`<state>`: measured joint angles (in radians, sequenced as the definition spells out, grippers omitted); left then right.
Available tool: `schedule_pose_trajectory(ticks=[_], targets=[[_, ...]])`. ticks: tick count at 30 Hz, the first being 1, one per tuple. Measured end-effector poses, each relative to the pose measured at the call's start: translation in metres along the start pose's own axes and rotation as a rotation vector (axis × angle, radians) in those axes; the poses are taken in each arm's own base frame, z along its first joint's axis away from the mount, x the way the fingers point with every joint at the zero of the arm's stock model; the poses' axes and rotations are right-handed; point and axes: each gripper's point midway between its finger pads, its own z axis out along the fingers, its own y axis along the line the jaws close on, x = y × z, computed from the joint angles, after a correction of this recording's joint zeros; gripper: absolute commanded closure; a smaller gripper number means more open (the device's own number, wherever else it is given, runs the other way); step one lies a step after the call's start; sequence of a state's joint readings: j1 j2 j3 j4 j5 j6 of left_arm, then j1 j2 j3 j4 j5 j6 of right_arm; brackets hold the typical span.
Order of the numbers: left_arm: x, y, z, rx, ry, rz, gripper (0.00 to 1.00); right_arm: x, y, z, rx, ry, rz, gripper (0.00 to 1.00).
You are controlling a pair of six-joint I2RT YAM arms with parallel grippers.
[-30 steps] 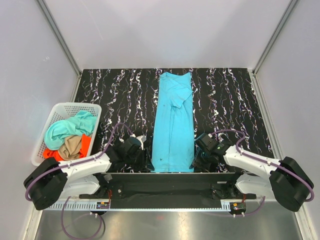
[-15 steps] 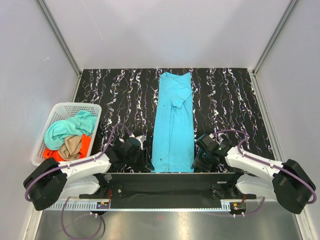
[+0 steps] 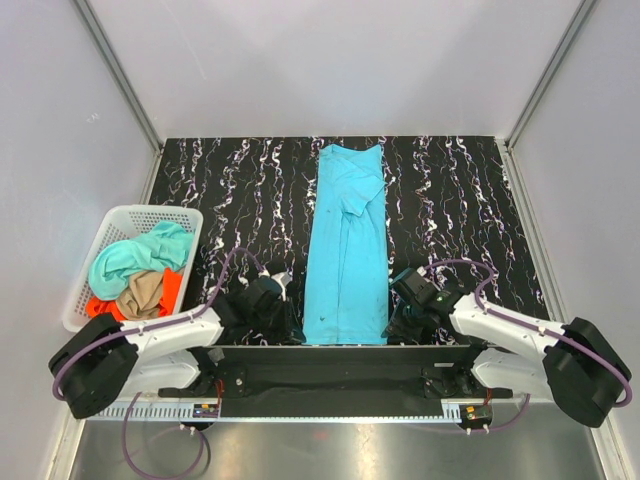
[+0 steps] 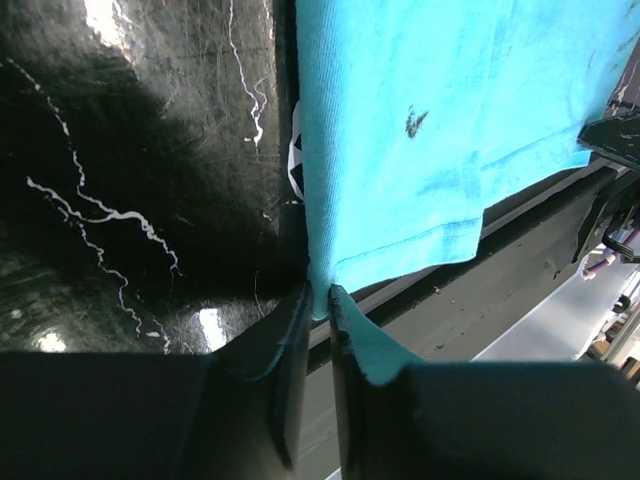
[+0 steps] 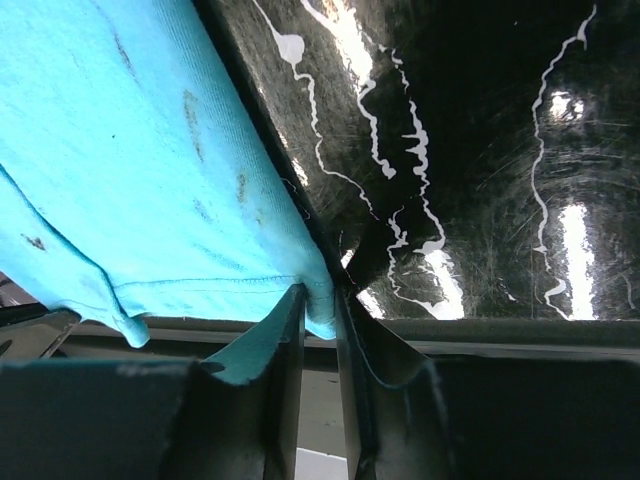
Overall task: Fold and stack the t-shirts
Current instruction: Fold the tshirt
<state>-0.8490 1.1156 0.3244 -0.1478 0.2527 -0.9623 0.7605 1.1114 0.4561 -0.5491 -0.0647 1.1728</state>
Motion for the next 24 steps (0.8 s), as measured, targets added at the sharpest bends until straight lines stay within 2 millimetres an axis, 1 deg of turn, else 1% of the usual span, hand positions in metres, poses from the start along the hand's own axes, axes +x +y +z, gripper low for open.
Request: schedule_pose_trajectory(ticks=[3, 4, 5, 6, 12, 20, 24], targets=[[0.0, -0.003, 0.003, 0.012, 0.009, -0.004, 0.92, 0.0, 0.0, 0.001, 0.0, 0.0, -0.001, 0.83], [0.0, -0.005, 0.004, 0.02, 0.012, -0.005, 0.99, 0.0, 0.0, 0.001, -0.001, -0.001, -0.001, 0.88], [0.0, -0.007, 0.005, 0.027, 0.016, -0.006, 1.0, 0.0, -0.001, 0.001, -0.002, -0.001, -0.002, 0.98], [0.0, -0.008, 0.005, 0.03, 0.018, -0.006, 1.0, 0.0, -0.001, 0.001, -0.004, -0.002, -0.003, 1.0], [-0.001, -0.009, 0.006, 0.028, 0.022, -0.012, 1.0, 0.001, -0.001, 0.0, -0.006, -0.004, -0.004, 1.0], [0.0, -0.002, 0.0, -0.034, 0.028, -0.016, 1.0, -0.001, -0.005, -0.004, 0.026, -0.011, -0.04, 1.0], [-0.002, -0.004, 0.002, -0.053, 0.048, -0.009, 1.0, -0.004, 0.002, -0.012, 0.024, -0.013, -0.076, 1.0]])
